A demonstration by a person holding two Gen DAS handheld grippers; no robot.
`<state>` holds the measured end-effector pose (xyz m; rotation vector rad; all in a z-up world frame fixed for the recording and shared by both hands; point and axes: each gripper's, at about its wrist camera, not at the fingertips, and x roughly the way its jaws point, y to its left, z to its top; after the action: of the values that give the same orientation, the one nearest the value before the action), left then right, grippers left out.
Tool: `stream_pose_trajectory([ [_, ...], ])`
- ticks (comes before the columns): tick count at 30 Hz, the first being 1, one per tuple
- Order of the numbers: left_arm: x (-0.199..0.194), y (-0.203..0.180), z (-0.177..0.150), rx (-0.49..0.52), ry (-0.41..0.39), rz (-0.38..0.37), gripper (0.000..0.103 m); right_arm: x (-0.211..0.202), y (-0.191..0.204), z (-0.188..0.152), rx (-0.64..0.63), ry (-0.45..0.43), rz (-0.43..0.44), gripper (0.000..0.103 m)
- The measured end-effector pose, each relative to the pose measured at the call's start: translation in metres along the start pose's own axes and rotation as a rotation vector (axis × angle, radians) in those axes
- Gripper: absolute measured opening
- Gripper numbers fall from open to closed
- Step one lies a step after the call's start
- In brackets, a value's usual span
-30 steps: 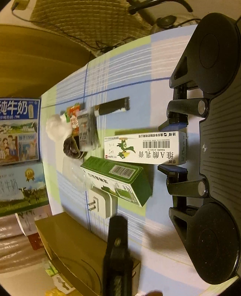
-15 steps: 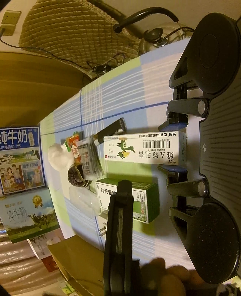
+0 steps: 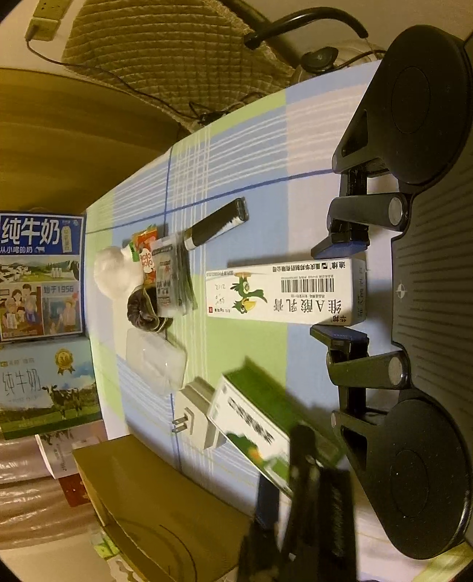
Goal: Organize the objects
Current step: 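Carry both held boxes toward the open cardboard box with both tools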
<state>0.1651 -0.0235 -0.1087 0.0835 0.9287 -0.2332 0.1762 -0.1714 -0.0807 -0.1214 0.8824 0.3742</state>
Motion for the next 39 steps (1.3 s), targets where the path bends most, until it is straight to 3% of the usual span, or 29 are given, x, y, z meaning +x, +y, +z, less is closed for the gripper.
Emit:
stream_pose_trajectory([
  [10, 0.005, -0.001, 0.009, 0.046, -0.036, -0.001, 0.051, 0.014, -0.003, 0.011, -0.015, 0.001, -0.012, 0.044],
  [21, 0.017, 0.0, 0.014, 0.073, -0.018, -0.008, 0.051, 0.031, -0.004, 0.023, -0.022, -0.004, -0.004, 0.043],
  [26, 0.018, 0.001, 0.015, 0.068, -0.012, -0.011, 0.051, 0.035, -0.001, 0.022, -0.042, 0.004, -0.012, 0.036],
  [39, -0.023, -0.004, -0.003, 0.035, -0.021, -0.007, 0.05, -0.022, 0.004, 0.011, 0.033, -0.02, -0.01, 0.035],
])
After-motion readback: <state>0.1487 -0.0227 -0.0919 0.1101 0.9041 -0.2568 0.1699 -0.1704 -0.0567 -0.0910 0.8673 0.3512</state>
